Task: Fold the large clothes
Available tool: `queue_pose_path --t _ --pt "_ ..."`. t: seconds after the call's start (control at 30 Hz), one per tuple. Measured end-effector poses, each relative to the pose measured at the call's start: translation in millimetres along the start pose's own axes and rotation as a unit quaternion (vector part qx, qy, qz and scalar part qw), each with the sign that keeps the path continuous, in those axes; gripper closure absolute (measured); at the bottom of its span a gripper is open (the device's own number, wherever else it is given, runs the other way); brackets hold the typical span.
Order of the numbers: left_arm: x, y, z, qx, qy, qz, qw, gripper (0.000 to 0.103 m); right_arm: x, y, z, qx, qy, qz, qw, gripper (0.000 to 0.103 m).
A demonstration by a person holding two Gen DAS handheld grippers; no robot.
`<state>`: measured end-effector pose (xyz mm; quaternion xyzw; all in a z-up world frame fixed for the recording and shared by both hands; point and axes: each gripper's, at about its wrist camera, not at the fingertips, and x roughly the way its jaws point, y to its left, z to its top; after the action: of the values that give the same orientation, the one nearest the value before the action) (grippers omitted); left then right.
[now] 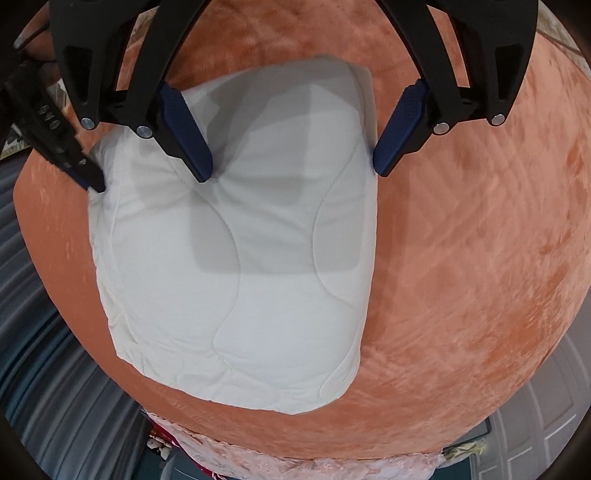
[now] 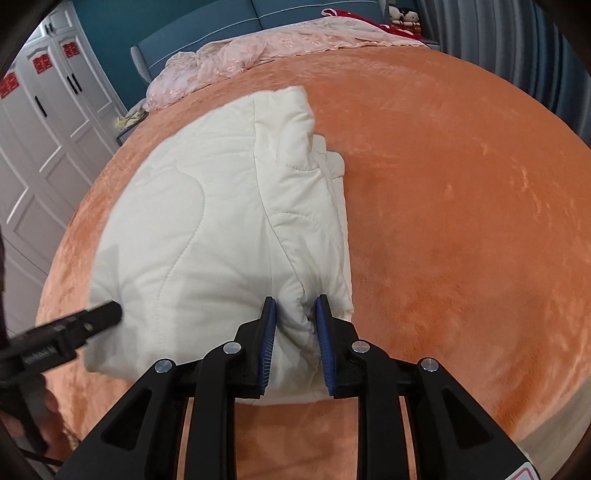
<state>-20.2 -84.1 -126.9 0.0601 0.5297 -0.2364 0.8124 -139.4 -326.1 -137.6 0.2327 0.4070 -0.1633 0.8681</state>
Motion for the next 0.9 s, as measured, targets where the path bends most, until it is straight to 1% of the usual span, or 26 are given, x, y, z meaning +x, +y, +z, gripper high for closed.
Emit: queue_pose_path --t 0.07,0.17,0.2,0.23,0.37,0.47,0.5,0.53,0.57,0.6,0.63,0.7,0.73,0.8,0.9 --pt "3.2 3.7 -4.2 -0.007 0.012 -0.005 0.9999 0.015 -1.5 -3.7 -4.2 0.006 0.009 -0.005 1.0 0.083" --pt "16.3 9.4 -11.1 -0.03 0.031 -0.016 0.9989 0.01 17.2 -11.7 -18.3 0.006 0.033 -0.006 0.999 0.083" --pt "20.6 11.5 -11.2 -0.036 0.033 -0.021 0.9986 0.008 22.7 -12.6 -20.8 0.005 0.032 -0.006 0.999 0.083" --pt "24.9 13.3 -12.5 -0.042 0.035 -0.021 0.9983 0.005 27.5 -11.9 -23.0 0.001 0.026 -0.01 1.0 0.083" --pt "30.8 11.6 -15.4 -0.034 0.021 -0.01 0.9991 0.005 32.8 0.0 -22.7 -0.029 0.02 -0.039 0.999 0.082" --pt "28.0 12.5 -14.3 -0.035 0.02 -0.014 0.9991 0.005 27.0 -0.4 -21.0 -0.034 0.018 -0.034 0.999 0.08" --pt "21.3 15.4 -10.9 -0.039 0.024 -0.021 0.9988 0.005 19.5 -1.5 -17.9 -0.027 0.019 -0.029 0.999 0.078" --pt "14.7 16.3 -9.3 -0.04 0.023 -0.026 0.9986 0.007 10.1 -1.4 -13.6 -0.023 0.019 -0.03 0.999 0.074" --pt "1.9 18.0 -5.6 -0.043 0.015 -0.034 0.9984 0.013 -0.9 -1.7 -10.1 -0.02 0.016 -0.035 0.999 0.061" --pt "-6.7 18.2 -1.6 -0.045 0.005 -0.037 0.9983 0.013 -11.2 -1.2 -5.6 -0.016 0.005 -0.029 0.999 0.053" --pt "-19.4 21.1 4.9 -0.049 -0.013 -0.043 0.9978 0.013 -24.1 -1.6 1.3 -0.008 -0.016 -0.011 1.0 0.05" --pt "-33.7 26.0 19.3 -0.06 -0.035 -0.059 0.9959 0.011 -39.5 -3.4 16.2 0.013 -0.044 0.008 0.999 0.034" --pt "-36.7 28.3 28.5 -0.069 -0.039 -0.071 0.9943 0.009 -42.1 -5.2 23.3 0.021 -0.051 0.014 0.998 0.032" --pt "-33.2 32.9 43.5 -0.089 -0.035 -0.095 0.9909 0.008 -38.7 -10.9 44.0 0.047 -0.058 0.028 0.997 0.027" --pt "-12.7 40.6 60.7 -0.123 -0.011 -0.123 0.9846 0.007 -15.7 -22.4 65.5 0.086 -0.037 0.034 0.995 0.027"
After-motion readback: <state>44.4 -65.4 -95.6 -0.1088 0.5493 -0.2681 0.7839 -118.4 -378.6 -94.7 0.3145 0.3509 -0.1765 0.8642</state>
